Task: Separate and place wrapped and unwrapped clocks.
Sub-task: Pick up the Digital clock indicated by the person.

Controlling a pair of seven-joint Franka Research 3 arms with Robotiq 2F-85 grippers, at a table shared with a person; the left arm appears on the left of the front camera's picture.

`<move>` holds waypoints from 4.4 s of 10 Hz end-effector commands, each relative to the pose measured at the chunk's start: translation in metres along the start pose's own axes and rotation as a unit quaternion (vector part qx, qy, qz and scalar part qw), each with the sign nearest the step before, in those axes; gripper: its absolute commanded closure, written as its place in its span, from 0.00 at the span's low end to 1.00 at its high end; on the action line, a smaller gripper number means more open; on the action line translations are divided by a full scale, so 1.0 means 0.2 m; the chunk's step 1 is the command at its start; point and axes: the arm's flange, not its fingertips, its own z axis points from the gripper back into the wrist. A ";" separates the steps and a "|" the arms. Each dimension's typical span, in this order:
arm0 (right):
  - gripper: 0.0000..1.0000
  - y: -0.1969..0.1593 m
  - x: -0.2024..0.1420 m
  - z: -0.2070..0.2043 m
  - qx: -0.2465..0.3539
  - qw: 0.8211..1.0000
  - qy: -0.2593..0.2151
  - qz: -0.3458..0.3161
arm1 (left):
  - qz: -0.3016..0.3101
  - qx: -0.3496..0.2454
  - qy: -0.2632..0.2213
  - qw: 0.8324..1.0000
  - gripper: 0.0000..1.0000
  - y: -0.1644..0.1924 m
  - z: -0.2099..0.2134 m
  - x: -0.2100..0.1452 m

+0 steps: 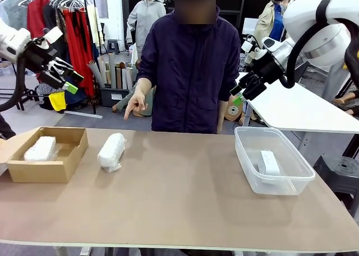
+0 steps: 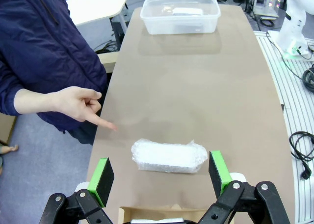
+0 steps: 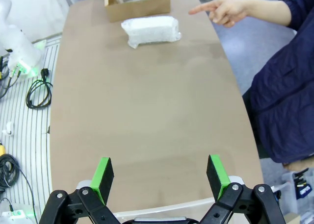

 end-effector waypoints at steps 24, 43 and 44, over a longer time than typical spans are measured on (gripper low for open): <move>0.00 0.00 0.00 0.00 0.000 1.000 0.000 0.000 | 0.478 0.273 0.236 0.801 0.00 -0.03 -0.92 0.02; 0.00 0.00 0.00 0.00 0.000 1.000 0.000 0.000 | 0.537 0.242 0.309 0.746 0.00 0.01 -1.42 -0.31; 0.00 0.00 0.00 0.00 0.000 1.000 0.000 0.000 | 0.537 0.242 0.309 0.746 0.00 0.01 -1.42 -0.31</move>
